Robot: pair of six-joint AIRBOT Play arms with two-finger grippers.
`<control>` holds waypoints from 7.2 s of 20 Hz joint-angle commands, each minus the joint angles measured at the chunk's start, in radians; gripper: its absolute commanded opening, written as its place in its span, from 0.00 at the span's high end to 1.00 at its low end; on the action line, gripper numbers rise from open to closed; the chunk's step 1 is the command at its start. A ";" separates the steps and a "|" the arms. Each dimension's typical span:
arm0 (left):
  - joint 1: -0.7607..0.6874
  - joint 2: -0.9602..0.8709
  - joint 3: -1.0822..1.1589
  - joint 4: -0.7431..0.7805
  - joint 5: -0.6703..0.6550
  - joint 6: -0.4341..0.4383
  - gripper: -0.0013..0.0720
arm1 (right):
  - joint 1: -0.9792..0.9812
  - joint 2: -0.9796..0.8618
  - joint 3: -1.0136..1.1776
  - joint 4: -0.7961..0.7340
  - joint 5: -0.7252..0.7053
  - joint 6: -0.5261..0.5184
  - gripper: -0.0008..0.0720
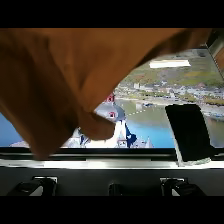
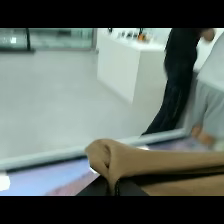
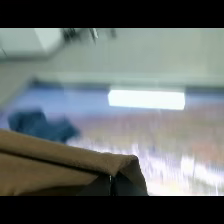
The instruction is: Fold the shirts.
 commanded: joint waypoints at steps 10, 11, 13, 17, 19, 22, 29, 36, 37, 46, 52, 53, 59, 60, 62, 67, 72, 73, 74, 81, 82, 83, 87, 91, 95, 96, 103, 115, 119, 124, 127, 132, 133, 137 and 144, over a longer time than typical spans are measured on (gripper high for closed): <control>-0.012 -0.815 -0.270 -0.149 -0.016 0.293 0.94 | -0.001 -0.515 -0.657 -0.021 0.049 0.064 0.95; -0.016 -0.848 -0.270 -0.164 -0.042 0.279 0.94 | -0.001 -0.540 -0.657 -0.021 0.049 0.061 0.95; -0.013 -0.861 -0.263 -0.158 -0.107 0.259 0.51 | -0.001 -0.552 -0.657 -0.024 0.038 0.042 0.95; 0.080 -0.822 -0.140 0.111 -0.373 0.056 0.03 | -0.001 -0.552 -0.657 -0.034 0.043 0.030 0.94; 0.173 -0.742 -0.194 0.114 -0.411 -0.054 0.14 | -0.001 -0.552 -0.657 -0.033 0.054 0.029 0.95; 0.233 -0.555 -0.540 0.027 -0.332 -0.062 0.28 | -0.001 -0.552 -0.657 -0.032 0.055 0.017 0.95; 0.078 -0.396 -1.257 -0.409 0.100 0.058 0.25 | -0.001 -0.552 -0.657 -0.027 0.054 0.016 0.94; -0.062 -0.437 -1.264 -0.448 0.308 -0.007 0.57 | -0.001 -0.550 -0.657 -0.023 0.069 0.016 0.94; -0.058 -0.436 -1.254 -0.447 0.310 -0.004 0.84 | -0.001 -0.544 -0.657 -0.024 0.068 0.016 0.94; 0.243 -0.039 -0.416 -0.332 0.212 0.090 0.94 | -0.001 -0.199 -0.165 -0.529 -0.090 0.109 0.94; 0.435 0.135 0.016 -0.248 0.214 -0.084 0.94 | -0.001 0.034 0.154 -0.619 -0.102 0.193 0.95; 0.434 0.154 0.016 -0.248 0.211 -0.087 0.94 | -0.001 0.054 0.154 -0.617 -0.092 0.193 0.95; 0.433 0.142 0.015 -0.238 0.208 -0.126 0.94 | -0.001 0.058 0.154 -0.601 -0.005 0.193 0.95; 0.433 0.124 0.015 -0.221 0.203 -0.126 0.94 | -0.001 0.031 0.154 -0.601 0.054 0.193 0.95; 0.433 0.048 0.014 -0.180 0.119 -0.126 0.94 | -0.001 -0.055 0.153 -0.594 0.171 0.193 0.95; 0.391 -0.290 -0.180 -0.158 -0.184 -0.030 0.94 | -0.001 -0.466 0.076 -0.384 0.313 0.124 0.94; 0.348 -0.628 -0.449 -0.171 -0.056 0.079 0.94 | -0.001 -0.883 0.052 -0.350 0.096 0.155 0.94; 0.338 -0.685 -0.446 -0.199 -0.008 0.100 0.94 | -0.001 -0.925 0.052 -0.350 0.034 0.169 0.94; 0.327 -0.727 -0.446 -0.232 0.051 0.104 0.94 | -0.001 -0.954 0.052 -0.349 -0.036 0.183 0.94; 0.296 -0.767 -0.365 -0.289 0.231 0.211 0.94 | -0.047 -0.930 0.085 -0.342 -0.291 0.276 0.95; 0.309 -0.758 -0.335 -0.279 0.165 0.211 0.94 | -0.056 -0.900 0.085 -0.342 -0.216 0.230 0.94; 0.322 -0.748 -0.318 -0.267 0.084 0.210 0.94 | -0.062 -0.876 0.085 -0.340 -0.096 0.194 0.94; 0.333 -0.752 -0.387 -0.039 -0.252 0.110 0.94 | -0.059 -0.865 0.034 -0.224 0.296 0.132 0.94; 0.333 -0.753 -0.541 -0.026 -0.315 0.109 0.94 | -0.059 -0.865 -0.158 -0.120 0.288 0.133 0.94; 0.333 -0.759 -0.610 -0.026 -0.293 0.089 0.94 | -0.059 -0.866 -0.250 -0.048 0.234 0.164 0.94; 0.335 -0.758 -0.607 -0.031 -0.294 0.083 0.89 | -0.060 -0.863 -0.245 -0.048 0.231 0.175 0.87; 0.454 -0.623 -0.608 -0.041 -0.420 0.067 0.32 | -0.248 -0.720 -0.213 -0.032 0.474 0.067 0.29; 0.497 -0.276 -1.429 -0.266 -0.126 0.259 0.32 | -0.261 -0.413 -0.826 -0.025 0.235 -0.001 0.29; 0.472 -0.277 -1.448 -0.268 -0.061 0.240 0.47 | -0.261 -0.413 -0.842 -0.027 0.228 -0.008 0.27; 0.451 -0.277 -1.464 -0.267 -0.029 0.235 0.83 | -0.261 -0.413 -0.978 0.002 0.154 -0.011 0.16; 0.452 -0.276 -1.463 -0.267 -0.051 0.272 0.94 | -0.261 -0.413 -1.050 0.014 0.078 -0.006 0.16; 0.452 -0.276 -1.463 -0.267 -0.053 0.272 0.94 | -0.261 -0.413 -1.087 0.074 -0.032 0.009 0.26; 0.452 -0.276 -1.463 -0.267 -0.053 0.272 0.94 | -0.261 -0.413 -1.087 0.076 -0.061 0.021 0.34; 0.452 -0.264 -1.432 -0.267 -0.080 0.300 0.94 | -0.261 -0.410 -1.072 0.089 -0.050 0.034 0.95; 0.406 -0.206 -0.977 -0.267 -0.044 0.187 0.95 | -0.259 -0.423 -0.663 0.043 -0.042 0.012 0.95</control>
